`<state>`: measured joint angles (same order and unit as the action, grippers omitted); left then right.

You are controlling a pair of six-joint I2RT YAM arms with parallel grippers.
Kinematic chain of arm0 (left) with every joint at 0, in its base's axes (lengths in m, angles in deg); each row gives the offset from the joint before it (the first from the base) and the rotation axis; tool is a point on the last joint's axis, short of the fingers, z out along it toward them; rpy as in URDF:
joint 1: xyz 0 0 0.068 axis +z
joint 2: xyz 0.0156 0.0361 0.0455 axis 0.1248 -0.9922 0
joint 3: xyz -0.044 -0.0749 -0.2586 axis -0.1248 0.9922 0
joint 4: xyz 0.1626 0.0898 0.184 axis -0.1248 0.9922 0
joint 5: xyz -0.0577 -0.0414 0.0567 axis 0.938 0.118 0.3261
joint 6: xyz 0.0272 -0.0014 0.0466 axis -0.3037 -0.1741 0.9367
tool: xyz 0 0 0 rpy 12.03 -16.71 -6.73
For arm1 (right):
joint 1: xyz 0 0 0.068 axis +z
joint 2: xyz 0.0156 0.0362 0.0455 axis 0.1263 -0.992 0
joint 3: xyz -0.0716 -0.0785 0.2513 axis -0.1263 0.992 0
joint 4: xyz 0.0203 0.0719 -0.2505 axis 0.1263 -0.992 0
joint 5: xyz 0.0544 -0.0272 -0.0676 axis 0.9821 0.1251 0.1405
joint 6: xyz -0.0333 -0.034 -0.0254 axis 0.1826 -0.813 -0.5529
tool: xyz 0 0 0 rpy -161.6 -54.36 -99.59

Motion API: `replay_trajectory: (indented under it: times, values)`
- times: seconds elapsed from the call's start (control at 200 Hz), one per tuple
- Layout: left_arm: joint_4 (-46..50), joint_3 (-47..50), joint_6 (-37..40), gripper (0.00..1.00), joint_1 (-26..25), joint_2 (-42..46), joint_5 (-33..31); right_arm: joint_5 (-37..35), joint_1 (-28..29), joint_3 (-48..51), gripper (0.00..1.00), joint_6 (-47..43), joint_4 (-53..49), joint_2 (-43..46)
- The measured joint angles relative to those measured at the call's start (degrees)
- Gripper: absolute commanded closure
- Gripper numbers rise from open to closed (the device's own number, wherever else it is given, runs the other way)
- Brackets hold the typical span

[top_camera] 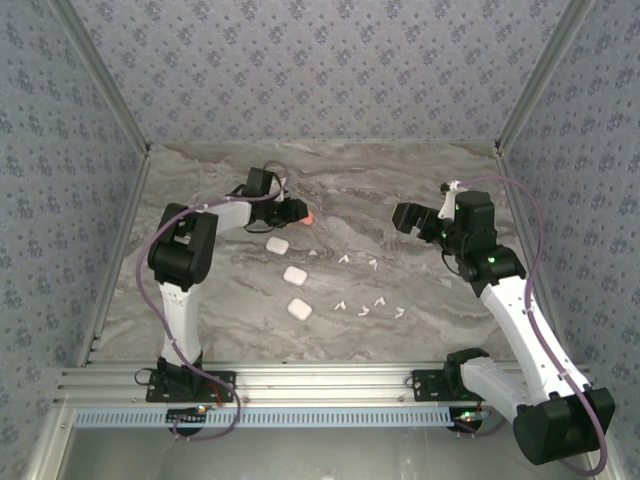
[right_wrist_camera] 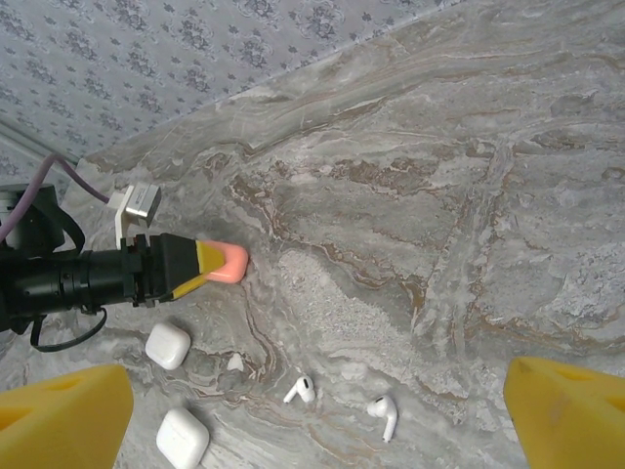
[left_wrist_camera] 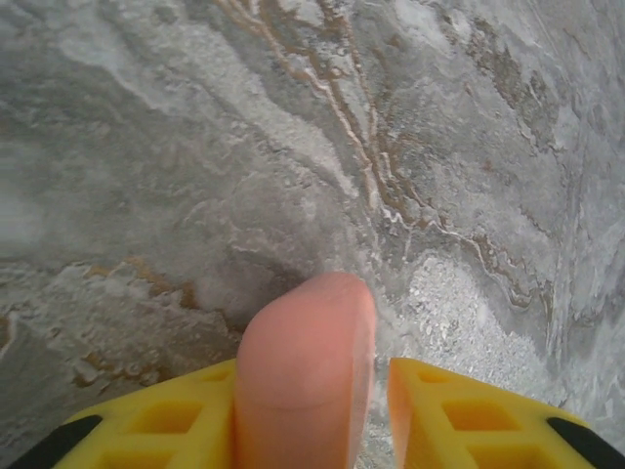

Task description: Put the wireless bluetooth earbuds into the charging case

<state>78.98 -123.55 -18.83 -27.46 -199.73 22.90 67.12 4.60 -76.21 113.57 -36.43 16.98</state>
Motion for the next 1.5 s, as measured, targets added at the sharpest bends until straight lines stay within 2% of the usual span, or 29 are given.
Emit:
replay_trajectory:
  times: [0.36,0.47,0.61,0.79,0.969,1.144,1.284,1.499]
  values:
    - [4.5,-0.5,1.3,0.53,1.0,1.9,-5.2,0.7,0.0,0.0,0.00,-1.0,-0.3,-0.4]
    - [4.9,1.4,2.0,0.52,1.4,6.9,-7.8,2.3,0.0,0.0,0.00,-3.1,-0.4,-1.2]
    - [4.4,6.4,2.8,0.51,1.6,17.6,-11.1,3.9,1.2,0.0,0.00,-6.4,-0.5,-3.4]
    - [1.9,14.8,2.8,0.47,1.6,31.5,-15.6,3.7,8.7,0.0,0.00,-12.4,-0.3,-6.8]
    - [-0.2,25.6,1.2,0.35,1.6,44.3,-22.2,1.4,19.0,-1.3,0.00,-19.9,0.1,-13.8]
    - [-0.3,31.7,0.9,0.19,1.6,54.6,-29.6,0.2,24.8,-3.8,0.01,-24.2,0.2,-23.2]
    - [-0.1,33.6,1.5,0.16,1.6,58.9,-34.0,0.7,28.0,-7.5,0.05,-25.1,0.5,-31.4]
    - [0.2,33.7,2.2,0.14,2.3,59.9,-37.1,0.0,33.6,-14.6,0.08,-27.3,0.2,-43.2]
